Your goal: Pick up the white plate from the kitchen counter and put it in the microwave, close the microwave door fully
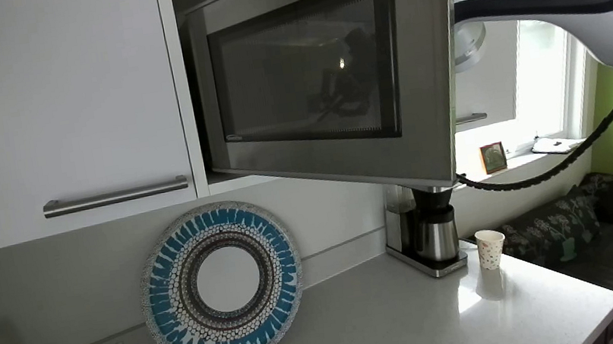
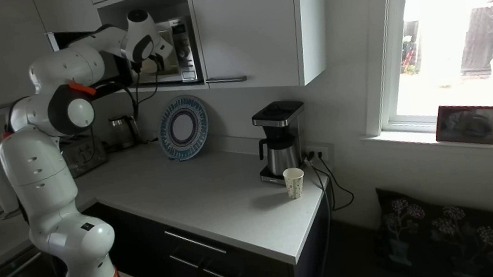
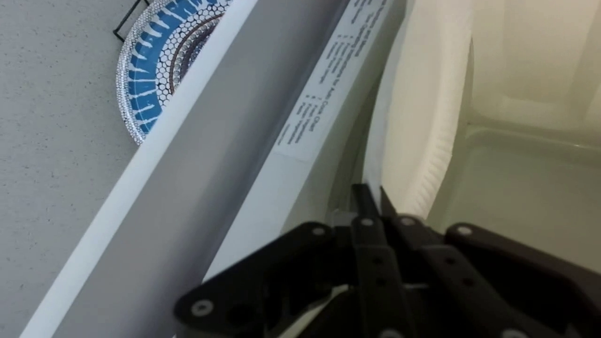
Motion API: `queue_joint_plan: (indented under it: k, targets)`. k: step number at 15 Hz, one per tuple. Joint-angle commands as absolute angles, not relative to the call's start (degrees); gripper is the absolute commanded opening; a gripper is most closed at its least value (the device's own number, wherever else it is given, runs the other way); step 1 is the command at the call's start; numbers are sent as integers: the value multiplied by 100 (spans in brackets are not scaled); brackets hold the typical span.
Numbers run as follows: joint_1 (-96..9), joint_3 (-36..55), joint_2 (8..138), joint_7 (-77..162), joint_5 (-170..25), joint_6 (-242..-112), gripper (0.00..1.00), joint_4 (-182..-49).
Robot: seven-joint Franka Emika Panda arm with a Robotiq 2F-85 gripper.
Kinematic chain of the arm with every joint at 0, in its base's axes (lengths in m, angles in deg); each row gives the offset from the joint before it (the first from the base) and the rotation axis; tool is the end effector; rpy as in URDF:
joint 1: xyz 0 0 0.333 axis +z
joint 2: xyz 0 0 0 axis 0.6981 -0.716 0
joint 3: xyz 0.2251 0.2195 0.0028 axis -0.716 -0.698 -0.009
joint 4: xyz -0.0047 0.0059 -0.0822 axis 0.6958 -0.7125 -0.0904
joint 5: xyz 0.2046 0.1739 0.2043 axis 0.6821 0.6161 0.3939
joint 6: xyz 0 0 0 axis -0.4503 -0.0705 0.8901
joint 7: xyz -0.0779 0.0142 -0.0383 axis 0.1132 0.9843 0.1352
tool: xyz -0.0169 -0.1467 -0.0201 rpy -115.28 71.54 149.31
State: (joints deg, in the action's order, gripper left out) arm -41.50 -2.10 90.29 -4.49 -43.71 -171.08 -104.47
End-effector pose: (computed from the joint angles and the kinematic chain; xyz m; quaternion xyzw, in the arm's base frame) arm 0.5431 0.1249 0.7526 -0.8128 0.3698 -0.2259 0.3893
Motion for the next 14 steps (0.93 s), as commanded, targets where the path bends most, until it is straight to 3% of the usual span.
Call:
queue_joint_plan:
  k: [1, 4, 5, 7, 14]
  targets:
    - [-4016, -169, 8769, -903, -4766, -17103, 0, -10047]
    - [-4044, -235, 8655, -1066, -4920, -17038, 5, -9901]
    - [-4037, -233, 8610, -1106, -4938, -16974, 27, -9830]
    - [-4032, -244, 8556, -1125, -4915, -16939, 31, -9764]
    - [-4013, -279, 8544, -1062, -4873, -16648, 83, -9492]
